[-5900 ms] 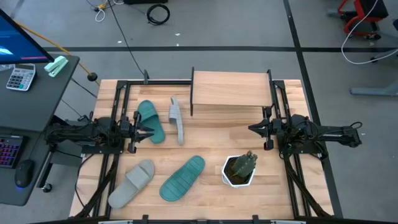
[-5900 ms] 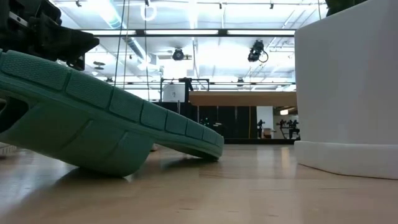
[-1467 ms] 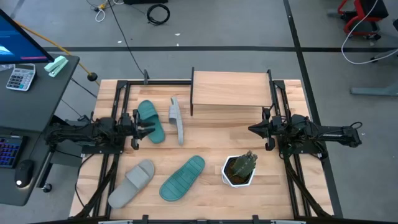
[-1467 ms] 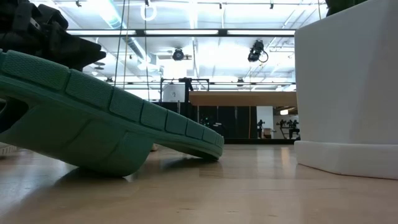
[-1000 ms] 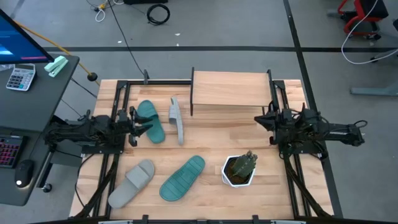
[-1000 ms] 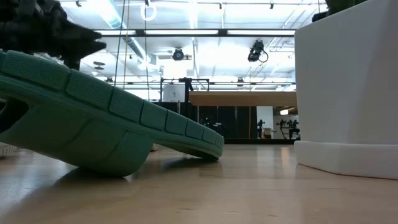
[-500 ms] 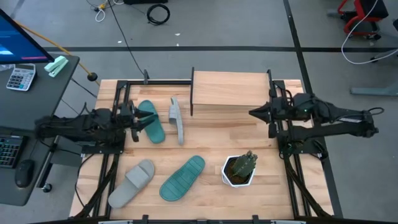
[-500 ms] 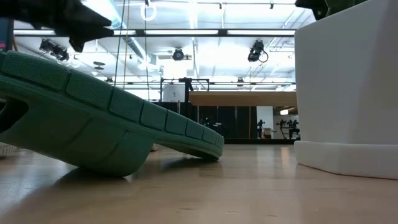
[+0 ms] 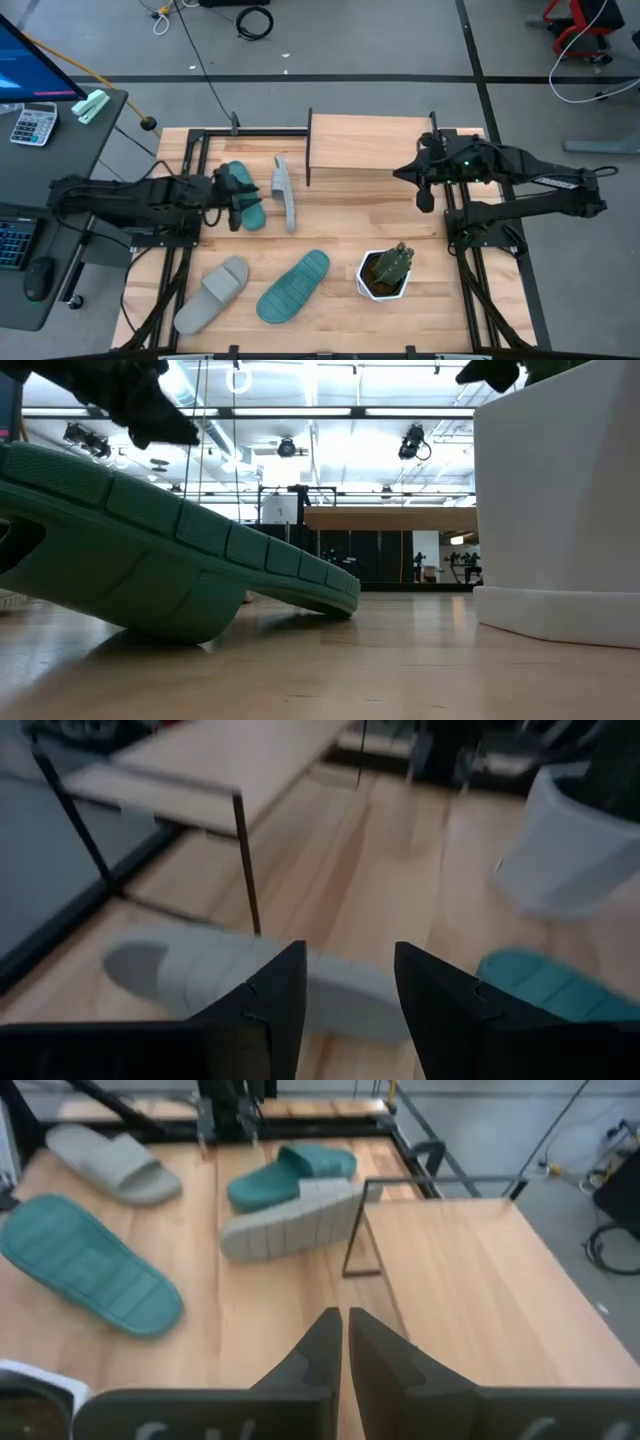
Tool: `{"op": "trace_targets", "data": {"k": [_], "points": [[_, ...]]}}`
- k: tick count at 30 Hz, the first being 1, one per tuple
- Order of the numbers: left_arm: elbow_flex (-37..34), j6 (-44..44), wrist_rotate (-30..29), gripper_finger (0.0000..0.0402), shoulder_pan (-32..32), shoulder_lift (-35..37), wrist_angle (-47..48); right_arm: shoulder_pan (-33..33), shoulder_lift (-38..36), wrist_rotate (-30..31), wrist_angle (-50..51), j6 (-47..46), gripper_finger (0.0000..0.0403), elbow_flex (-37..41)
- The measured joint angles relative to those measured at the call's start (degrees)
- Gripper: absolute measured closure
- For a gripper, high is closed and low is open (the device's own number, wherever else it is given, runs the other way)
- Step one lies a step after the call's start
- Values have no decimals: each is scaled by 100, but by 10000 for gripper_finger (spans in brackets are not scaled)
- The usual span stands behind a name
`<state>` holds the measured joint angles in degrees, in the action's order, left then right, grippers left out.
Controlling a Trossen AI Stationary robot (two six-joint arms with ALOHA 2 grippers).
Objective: Pick and place slides into the shelf
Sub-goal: Put the top green slides on the shelf
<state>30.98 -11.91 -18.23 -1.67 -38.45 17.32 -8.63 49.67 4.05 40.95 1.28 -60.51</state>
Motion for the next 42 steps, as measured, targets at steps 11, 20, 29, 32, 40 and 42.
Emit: {"op": "trace_targets", "data": {"k": [11, 20, 29, 32, 40, 42], "points": [[0, -409, -1, 247, 47, -640, 133, -152, 296, 3, 28, 40, 373, 0], [3, -595, -19, 240, 678, -810, 324, -150, 324, 0, 19, 228, 373, 1], [9, -1035, -515, 239, 1408, -810, 1557, -150, 324, 1, 19, 239, 373, 1], [9, -1093, -580, 239, 1484, -810, 1785, -150, 324, 1, 19, 239, 373, 2], [9, -1195, -745, 239, 1502, -925, 2409, -150, 324, 2, 17, 237, 373, 2], [7, -1204, -796, 239, 1502, -985, 2373, -150, 324, 0, 19, 236, 373, 2]]}}
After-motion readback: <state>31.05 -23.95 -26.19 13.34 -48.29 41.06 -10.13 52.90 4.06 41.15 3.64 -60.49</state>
